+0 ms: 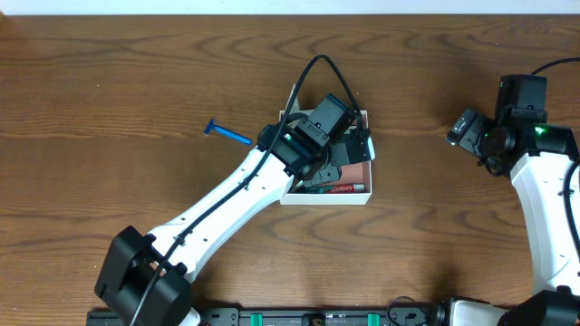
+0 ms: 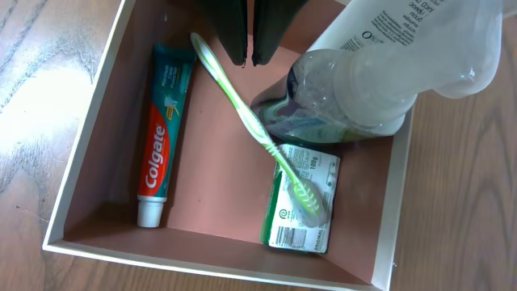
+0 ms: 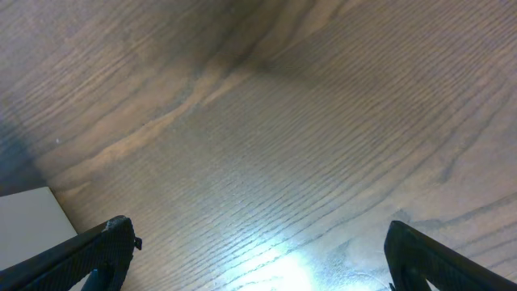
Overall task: Pack container
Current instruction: 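Carry the toothbrush into the box and lay it diagonally, then open the left gripper and move back toward the blue razor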
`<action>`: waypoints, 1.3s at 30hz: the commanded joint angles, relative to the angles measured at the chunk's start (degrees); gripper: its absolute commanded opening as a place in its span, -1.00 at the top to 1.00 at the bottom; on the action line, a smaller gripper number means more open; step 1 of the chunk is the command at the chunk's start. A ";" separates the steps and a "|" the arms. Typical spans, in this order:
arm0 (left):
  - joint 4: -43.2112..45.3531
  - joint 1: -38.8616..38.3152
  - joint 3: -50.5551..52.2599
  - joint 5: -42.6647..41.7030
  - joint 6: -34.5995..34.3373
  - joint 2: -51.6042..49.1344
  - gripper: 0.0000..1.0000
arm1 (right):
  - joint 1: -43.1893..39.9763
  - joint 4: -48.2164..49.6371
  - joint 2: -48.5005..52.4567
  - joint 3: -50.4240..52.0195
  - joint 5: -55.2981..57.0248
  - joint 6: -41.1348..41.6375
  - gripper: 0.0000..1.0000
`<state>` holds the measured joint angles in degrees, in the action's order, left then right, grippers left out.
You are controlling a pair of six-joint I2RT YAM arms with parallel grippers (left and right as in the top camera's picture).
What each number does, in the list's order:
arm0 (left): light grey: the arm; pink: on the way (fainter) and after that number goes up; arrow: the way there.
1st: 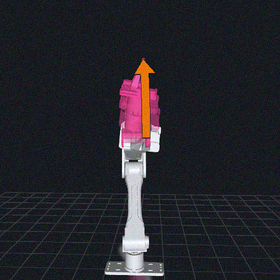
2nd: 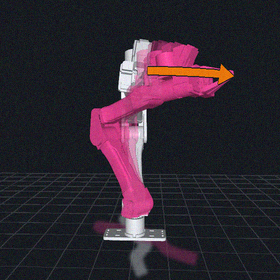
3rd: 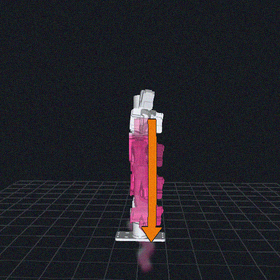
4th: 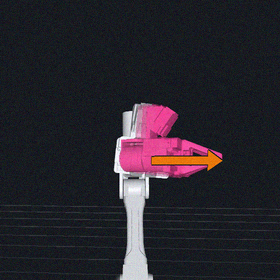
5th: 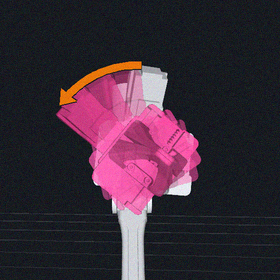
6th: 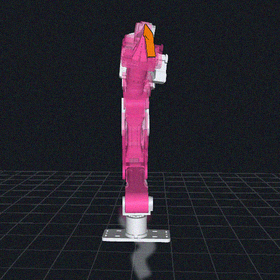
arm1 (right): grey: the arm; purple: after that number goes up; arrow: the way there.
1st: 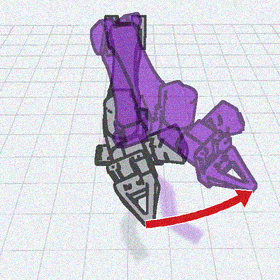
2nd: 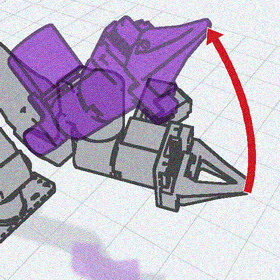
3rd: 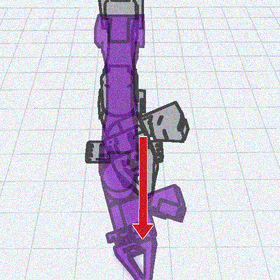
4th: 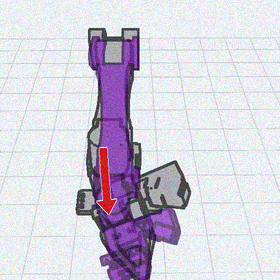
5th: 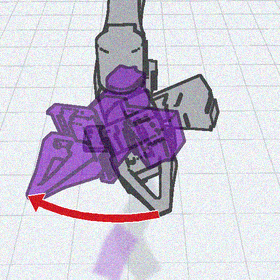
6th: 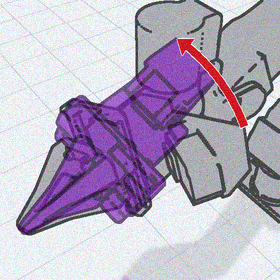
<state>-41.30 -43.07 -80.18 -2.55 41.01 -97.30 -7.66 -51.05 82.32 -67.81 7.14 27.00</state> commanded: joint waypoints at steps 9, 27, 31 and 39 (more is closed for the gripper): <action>-1.86 -6.95 -0.68 0.68 -1.51 7.41 0.66 | -0.31 0.04 -0.98 -0.72 0.35 0.37 -0.98; -1.03 4.72 -0.68 29.09 -46.03 28.55 -0.96 | -0.31 0.04 -0.98 -0.72 0.35 0.37 -0.98; -0.50 15.28 -0.68 29.35 -54.99 25.97 -0.96 | -0.31 0.04 -0.98 -0.72 0.35 0.37 -0.98; -0.17 28.48 -0.68 17.49 -65.33 14.71 -0.96 | -0.31 0.04 -0.98 -0.72 0.35 0.37 -0.98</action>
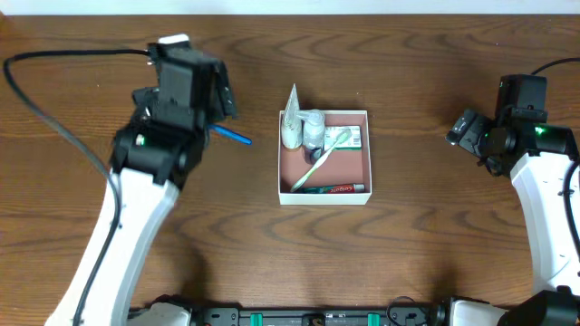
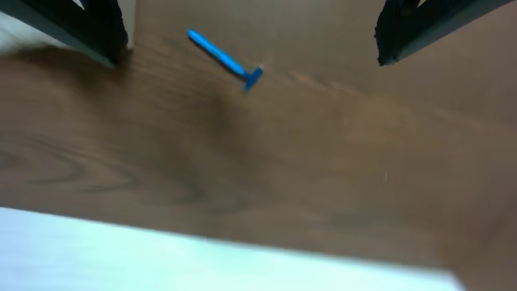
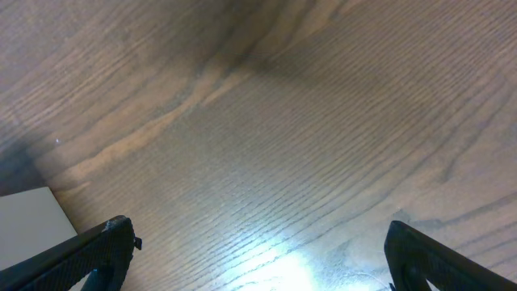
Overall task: Pack container
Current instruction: 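Open the left gripper and move back toward the blue razor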
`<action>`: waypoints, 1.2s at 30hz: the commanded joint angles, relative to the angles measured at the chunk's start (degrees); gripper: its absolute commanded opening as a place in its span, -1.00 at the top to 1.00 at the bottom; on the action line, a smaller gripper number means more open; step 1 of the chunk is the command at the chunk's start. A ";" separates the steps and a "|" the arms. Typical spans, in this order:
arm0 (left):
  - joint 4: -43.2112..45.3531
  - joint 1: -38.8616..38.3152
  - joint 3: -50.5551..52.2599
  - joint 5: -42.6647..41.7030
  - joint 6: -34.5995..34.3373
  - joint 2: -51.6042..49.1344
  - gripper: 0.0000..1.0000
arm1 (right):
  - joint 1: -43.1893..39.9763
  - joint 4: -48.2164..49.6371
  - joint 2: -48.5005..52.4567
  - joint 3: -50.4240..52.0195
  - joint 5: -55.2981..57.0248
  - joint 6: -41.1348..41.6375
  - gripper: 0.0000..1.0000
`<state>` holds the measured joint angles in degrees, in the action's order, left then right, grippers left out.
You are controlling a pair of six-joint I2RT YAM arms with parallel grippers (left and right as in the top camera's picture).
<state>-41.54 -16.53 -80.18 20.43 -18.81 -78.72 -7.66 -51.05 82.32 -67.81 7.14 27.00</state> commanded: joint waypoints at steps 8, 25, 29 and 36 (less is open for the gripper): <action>0.37 2.62 -0.68 -6.91 -11.34 -17.11 -0.96 | -0.31 0.04 -0.98 -0.72 0.35 0.37 -0.98; 4.00 4.70 -0.68 -16.50 -50.27 -29.73 -0.96 | -0.31 0.04 -0.98 -0.72 0.35 0.37 -0.98; 4.79 5.75 -0.68 -20.35 -53.31 -32.76 -0.96 | -0.31 0.04 -0.98 -0.72 0.35 0.37 -0.99; 5.03 7.28 -0.68 -21.79 -53.53 -36.96 -0.97 | -0.31 0.04 -0.98 -0.72 0.35 0.35 -0.98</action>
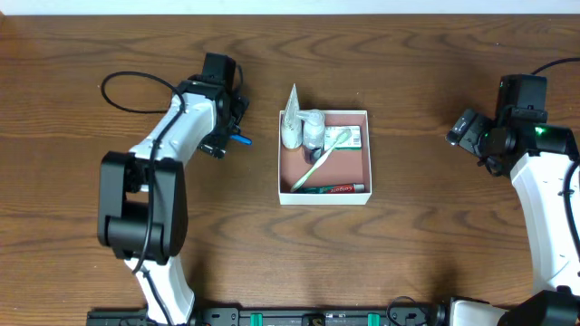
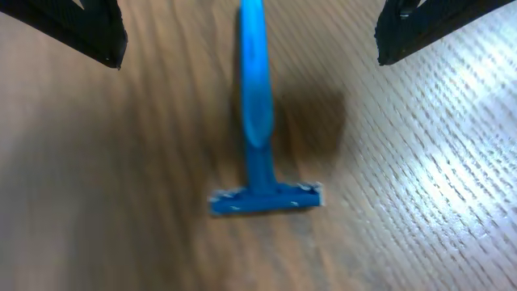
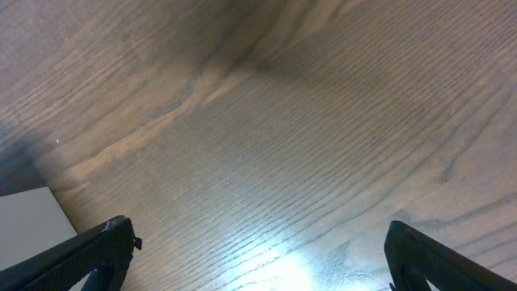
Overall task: Pack container
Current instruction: 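Open the left gripper and move back toward the blue razor, then lower the left gripper onto the blue razor handle and grasp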
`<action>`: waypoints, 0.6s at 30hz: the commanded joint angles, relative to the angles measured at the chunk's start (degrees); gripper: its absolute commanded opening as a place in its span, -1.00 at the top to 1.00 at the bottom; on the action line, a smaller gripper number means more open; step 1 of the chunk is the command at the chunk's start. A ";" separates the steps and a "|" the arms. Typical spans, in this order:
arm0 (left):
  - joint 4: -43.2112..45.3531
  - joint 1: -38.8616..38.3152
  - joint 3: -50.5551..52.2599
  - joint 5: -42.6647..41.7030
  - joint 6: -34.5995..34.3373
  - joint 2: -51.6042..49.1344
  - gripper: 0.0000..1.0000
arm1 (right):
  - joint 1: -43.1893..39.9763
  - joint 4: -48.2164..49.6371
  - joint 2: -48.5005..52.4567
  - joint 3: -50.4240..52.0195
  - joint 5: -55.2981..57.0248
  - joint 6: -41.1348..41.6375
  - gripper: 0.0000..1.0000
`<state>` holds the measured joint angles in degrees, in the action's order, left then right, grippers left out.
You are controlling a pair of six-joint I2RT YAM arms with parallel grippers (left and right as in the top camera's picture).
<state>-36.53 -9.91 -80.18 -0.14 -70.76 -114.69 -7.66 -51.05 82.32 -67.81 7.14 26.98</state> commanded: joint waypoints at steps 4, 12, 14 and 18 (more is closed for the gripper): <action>0.79 1.27 -0.68 -1.20 -1.55 -1.49 -0.99 | -0.31 0.04 -0.98 -0.72 0.35 0.37 -0.98; 1.55 2.03 -0.68 -1.18 -1.16 -2.25 -0.75 | -0.31 0.04 -0.98 -0.72 0.35 0.39 -0.98; 1.53 2.23 -0.68 -1.42 -0.87 -2.69 -0.75 | -0.31 0.04 -0.98 -0.72 0.35 0.39 -0.99; 1.62 2.89 -0.68 -2.71 0.15 -3.87 -0.69 | -0.31 0.04 -0.98 -0.72 0.35 0.39 -0.98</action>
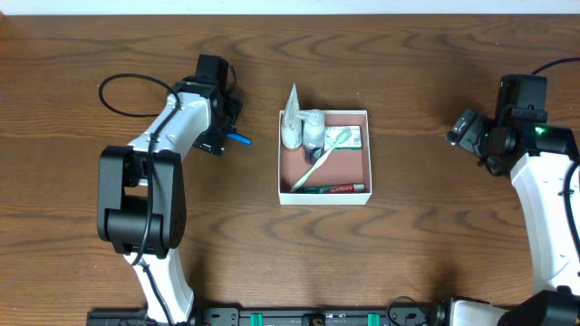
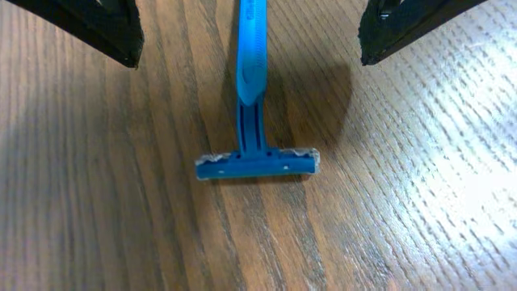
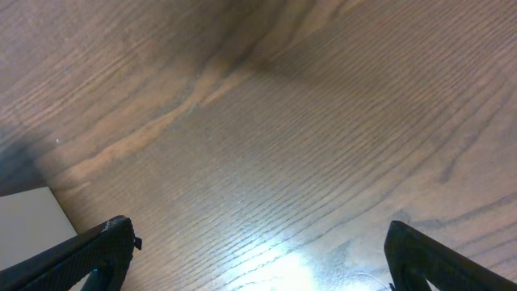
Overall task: Pack container
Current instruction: 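Lower the left gripper onto the blue razor handle and grasp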
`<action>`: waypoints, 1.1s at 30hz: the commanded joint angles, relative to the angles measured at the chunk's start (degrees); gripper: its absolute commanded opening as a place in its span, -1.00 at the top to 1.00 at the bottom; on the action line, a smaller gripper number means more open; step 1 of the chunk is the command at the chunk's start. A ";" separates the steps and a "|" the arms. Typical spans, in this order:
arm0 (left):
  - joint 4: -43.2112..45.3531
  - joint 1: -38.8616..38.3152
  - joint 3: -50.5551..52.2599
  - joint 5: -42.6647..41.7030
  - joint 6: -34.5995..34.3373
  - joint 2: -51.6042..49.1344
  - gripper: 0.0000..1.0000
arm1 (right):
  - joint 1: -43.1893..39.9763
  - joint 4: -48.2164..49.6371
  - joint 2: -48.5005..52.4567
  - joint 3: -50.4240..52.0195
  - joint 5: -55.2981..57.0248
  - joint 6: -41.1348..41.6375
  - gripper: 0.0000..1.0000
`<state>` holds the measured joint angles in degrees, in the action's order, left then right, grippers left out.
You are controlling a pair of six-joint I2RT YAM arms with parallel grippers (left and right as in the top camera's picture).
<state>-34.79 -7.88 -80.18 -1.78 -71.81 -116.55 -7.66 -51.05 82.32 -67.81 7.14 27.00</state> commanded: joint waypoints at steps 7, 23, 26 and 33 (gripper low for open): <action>0.17 1.99 -0.70 -2.36 4.11 -4.24 -0.63 | -0.31 0.04 -0.98 -0.72 0.35 0.37 -0.98; -12.15 2.10 -0.68 -2.29 13.38 -5.95 -0.63 | -0.31 0.04 -0.98 -0.72 0.35 0.37 -0.99; -11.37 2.08 -0.68 -2.27 14.53 -5.95 -0.63 | -0.31 0.04 -0.98 -0.72 0.35 0.37 -0.98; -8.59 2.08 -0.68 -2.05 21.86 -5.95 -0.49 | -0.31 0.04 -0.98 -0.72 0.35 0.37 -0.99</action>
<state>-44.45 -6.09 -81.47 -4.05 -54.94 -119.26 -7.66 -51.03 82.32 -67.81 7.14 26.98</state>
